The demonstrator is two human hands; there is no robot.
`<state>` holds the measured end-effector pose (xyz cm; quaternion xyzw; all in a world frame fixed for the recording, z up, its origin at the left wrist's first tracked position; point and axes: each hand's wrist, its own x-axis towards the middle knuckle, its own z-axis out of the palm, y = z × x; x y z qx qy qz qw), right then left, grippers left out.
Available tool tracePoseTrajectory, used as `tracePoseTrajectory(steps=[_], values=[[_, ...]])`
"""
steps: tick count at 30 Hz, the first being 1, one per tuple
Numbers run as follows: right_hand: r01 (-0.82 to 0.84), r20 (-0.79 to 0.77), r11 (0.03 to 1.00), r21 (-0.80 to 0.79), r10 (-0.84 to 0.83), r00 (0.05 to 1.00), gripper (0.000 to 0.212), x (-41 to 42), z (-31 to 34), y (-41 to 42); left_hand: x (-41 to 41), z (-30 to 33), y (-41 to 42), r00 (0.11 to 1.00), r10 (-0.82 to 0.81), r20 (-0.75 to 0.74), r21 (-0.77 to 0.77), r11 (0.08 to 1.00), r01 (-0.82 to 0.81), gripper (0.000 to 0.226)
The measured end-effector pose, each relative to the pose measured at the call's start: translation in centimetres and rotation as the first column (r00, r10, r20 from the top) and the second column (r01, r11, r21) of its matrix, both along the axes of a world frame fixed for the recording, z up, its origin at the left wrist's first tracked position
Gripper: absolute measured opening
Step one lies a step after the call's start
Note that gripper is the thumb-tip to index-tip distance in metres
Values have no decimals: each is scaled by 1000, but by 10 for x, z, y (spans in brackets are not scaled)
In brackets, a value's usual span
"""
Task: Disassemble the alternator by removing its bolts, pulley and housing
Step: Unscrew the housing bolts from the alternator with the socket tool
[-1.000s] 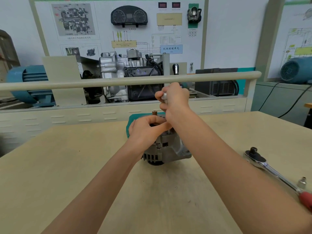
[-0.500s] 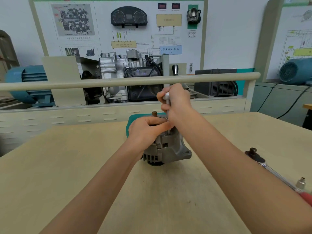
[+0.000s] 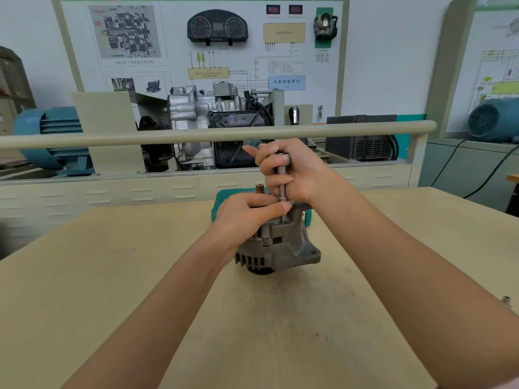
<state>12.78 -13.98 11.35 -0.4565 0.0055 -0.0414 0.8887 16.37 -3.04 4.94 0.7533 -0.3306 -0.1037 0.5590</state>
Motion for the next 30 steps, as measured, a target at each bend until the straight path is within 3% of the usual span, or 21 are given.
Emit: tracePoseTrajectory(steps=[2,4,6,7,10,14,17,20,23,27,30], values=[[241,21,971,12,-241,970,19,2,-2,9,-1,-1,-3,999,36,9,-24,999,-36,25],[621,74,783,33,-622,780,17,9,-8,20,-2,-3,-7,995,93,46,-39,995,-91,11],[801,119,596,62,-801,587,14,15,-11,28,-2,-5,-10,990,125,71,-40,992,-122,6],[804,118,591,68,-805,582,16,16,-11,29,-2,-5,-11,989,126,76,-40,992,-124,8],[695,42,718,-38,-694,719,23,11,-5,25,-2,-4,-8,992,103,70,-36,994,-101,3],[387,-35,918,-91,-391,920,28,5,1,8,-1,-4,-4,998,14,54,4,1000,-14,25],[199,-69,973,-115,-208,976,25,4,3,5,0,-2,0,999,-9,35,0,1000,9,26],[188,-64,959,-213,-206,977,25,4,3,13,0,-3,-1,1000,15,22,-15,1000,-15,23],[323,-35,922,-214,-337,941,21,5,2,20,-2,-5,-3,999,45,25,-40,998,-44,22],[642,94,745,-181,-637,765,22,7,-4,30,0,-6,-9,993,107,55,-49,993,-104,6],[727,160,679,-103,-710,686,17,8,-8,33,1,-7,-10,992,110,69,-37,994,-107,6]])
